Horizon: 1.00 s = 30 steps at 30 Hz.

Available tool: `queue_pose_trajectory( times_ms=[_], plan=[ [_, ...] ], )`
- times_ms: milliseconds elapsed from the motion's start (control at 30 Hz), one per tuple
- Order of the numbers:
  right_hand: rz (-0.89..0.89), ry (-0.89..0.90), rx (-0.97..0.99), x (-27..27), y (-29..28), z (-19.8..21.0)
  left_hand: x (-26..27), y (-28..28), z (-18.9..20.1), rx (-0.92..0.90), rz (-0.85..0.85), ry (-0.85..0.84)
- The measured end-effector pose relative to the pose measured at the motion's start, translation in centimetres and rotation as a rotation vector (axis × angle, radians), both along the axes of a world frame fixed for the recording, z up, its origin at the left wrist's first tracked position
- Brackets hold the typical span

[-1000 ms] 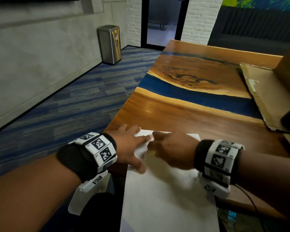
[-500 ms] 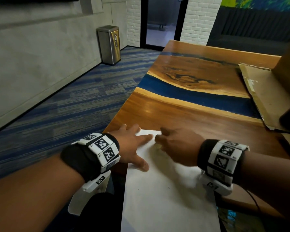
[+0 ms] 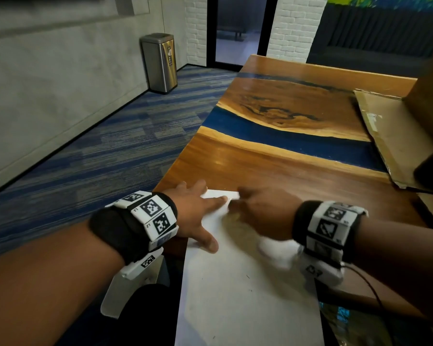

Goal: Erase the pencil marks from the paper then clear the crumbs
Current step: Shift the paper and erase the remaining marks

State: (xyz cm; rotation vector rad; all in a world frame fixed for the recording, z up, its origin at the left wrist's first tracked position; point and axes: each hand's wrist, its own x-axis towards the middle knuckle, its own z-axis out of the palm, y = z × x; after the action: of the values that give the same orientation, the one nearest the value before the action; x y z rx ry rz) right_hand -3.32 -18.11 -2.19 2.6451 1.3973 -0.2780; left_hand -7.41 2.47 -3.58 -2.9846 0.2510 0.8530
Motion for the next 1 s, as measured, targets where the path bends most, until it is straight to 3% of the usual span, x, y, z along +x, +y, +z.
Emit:
queue_pose_trajectory(
  times_ms=[100,233,367,567,700,867,1000],
  plan=[
    [-0.116,-0.076,0.013,1.3,-0.4,0.1,-0.1,0.0,0.0,0.009,0.003,0.003],
    [0.086,0.040,-0.023,-3.0,1.5,-0.1,-0.2,-0.1,0.4,-0.027,0.005,-0.003],
    [-0.115,-0.072,-0.014,1.0,0.4,0.4,-0.2,-0.2,0.3,0.013,-0.002,0.004],
    [0.158,0.040,-0.110,-2.5,0.3,1.0,0.0,-0.2,0.6,0.036,-0.015,0.008],
    [-0.088,-0.105,-0.044,1.1,-1.3,1.1,0.1,-0.6,0.7,0.081,-0.029,0.004],
    [0.172,0.020,-0.106,-3.4,0.1,0.9,0.2,-0.7,1.1,0.077,-0.021,0.014],
    [-0.070,-0.090,-0.077,1.0,-1.0,0.8,0.1,-0.7,1.2,0.110,-0.052,0.011]
  ],
)
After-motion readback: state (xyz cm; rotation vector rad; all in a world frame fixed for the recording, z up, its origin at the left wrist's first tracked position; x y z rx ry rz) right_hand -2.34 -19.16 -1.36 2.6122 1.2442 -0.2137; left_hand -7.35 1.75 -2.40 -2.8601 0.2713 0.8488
